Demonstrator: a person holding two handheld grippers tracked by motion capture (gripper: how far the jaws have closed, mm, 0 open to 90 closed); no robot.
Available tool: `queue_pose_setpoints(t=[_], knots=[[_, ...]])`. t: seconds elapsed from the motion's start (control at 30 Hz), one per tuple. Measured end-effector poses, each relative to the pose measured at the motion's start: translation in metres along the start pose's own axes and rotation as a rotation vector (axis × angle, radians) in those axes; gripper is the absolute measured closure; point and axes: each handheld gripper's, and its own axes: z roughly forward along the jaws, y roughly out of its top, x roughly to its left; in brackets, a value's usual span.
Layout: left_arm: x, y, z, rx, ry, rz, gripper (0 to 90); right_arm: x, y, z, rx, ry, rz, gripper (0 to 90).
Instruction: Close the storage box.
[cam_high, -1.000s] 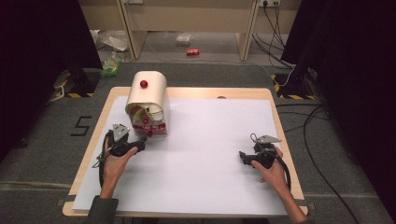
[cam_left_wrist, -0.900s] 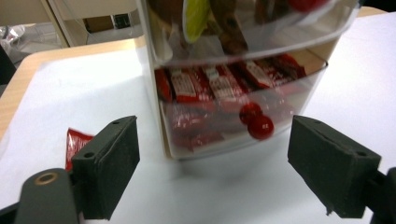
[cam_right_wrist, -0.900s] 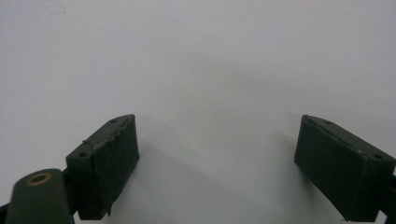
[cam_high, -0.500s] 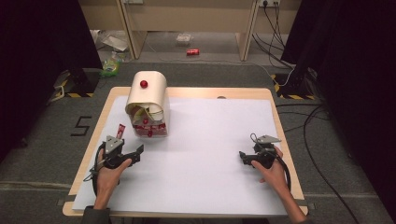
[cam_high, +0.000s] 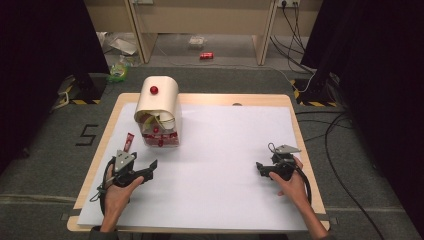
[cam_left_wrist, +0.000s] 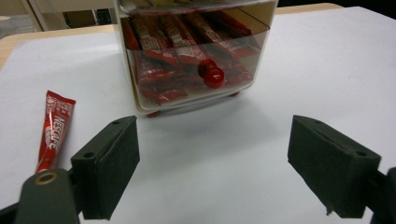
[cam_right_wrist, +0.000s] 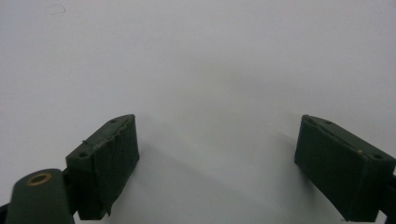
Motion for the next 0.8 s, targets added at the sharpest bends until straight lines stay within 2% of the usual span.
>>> queue_pose_setpoints(t=[0.8], knots=[[-0.016, -0.026, -0.009, 0.04, -0.037, 0.024, 16.2, 0.0, 0.0, 0.0, 0.0, 0.0, 0.001, 13.9]])
